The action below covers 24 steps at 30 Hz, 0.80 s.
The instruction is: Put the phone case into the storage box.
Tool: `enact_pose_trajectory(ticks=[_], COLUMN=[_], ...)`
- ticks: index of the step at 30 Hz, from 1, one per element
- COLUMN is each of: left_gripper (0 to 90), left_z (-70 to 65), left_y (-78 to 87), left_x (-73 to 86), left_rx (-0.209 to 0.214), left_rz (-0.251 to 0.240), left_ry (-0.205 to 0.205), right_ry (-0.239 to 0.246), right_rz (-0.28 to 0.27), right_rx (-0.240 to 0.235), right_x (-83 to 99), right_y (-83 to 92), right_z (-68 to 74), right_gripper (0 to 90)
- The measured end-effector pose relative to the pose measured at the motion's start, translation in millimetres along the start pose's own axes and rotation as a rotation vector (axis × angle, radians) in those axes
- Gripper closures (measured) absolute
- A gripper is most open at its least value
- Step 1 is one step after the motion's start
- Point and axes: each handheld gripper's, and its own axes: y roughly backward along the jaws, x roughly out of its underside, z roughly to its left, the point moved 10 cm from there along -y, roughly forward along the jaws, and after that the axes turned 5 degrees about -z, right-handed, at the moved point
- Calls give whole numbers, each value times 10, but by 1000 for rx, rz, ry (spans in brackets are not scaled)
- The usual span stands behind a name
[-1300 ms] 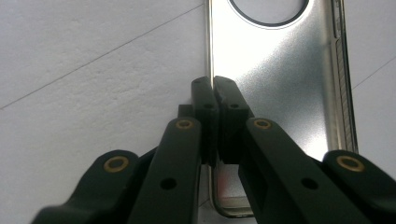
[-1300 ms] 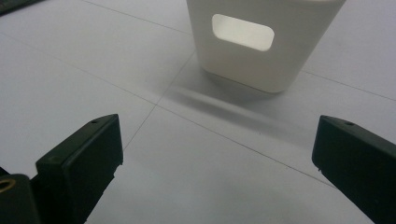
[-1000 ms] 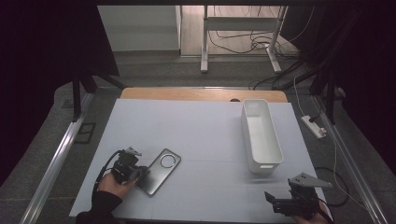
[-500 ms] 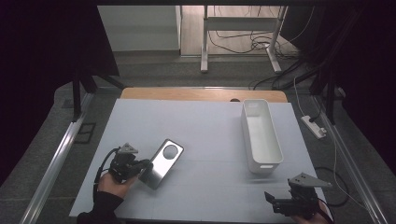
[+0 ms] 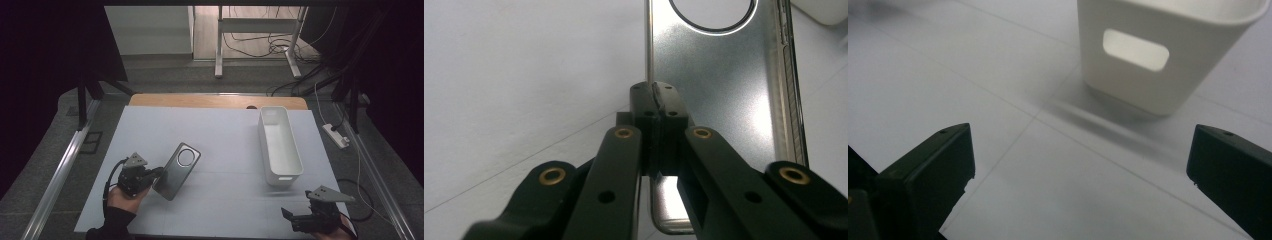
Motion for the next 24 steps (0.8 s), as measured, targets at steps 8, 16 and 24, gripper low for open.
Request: enact_pose_trajectory(ticks=[8,16,24], left_gripper=[889,889,889], left_z=[-99,-217,-283], left_y=[-5,-23,-39], left_x=[-21,-50,-91], left_rx=[9,29,46], left_rz=[-11,-19,-25], left_ry=[-10,-21,-25], right_ry=[10,51,66], right_rz=[-40,-39,-55], right_rx=[-65,-113,-189], right_x=[-151,-269,-482], right_y=[-26,-93,-188], right_z=[84,176,339], right_gripper=[0,0,0])
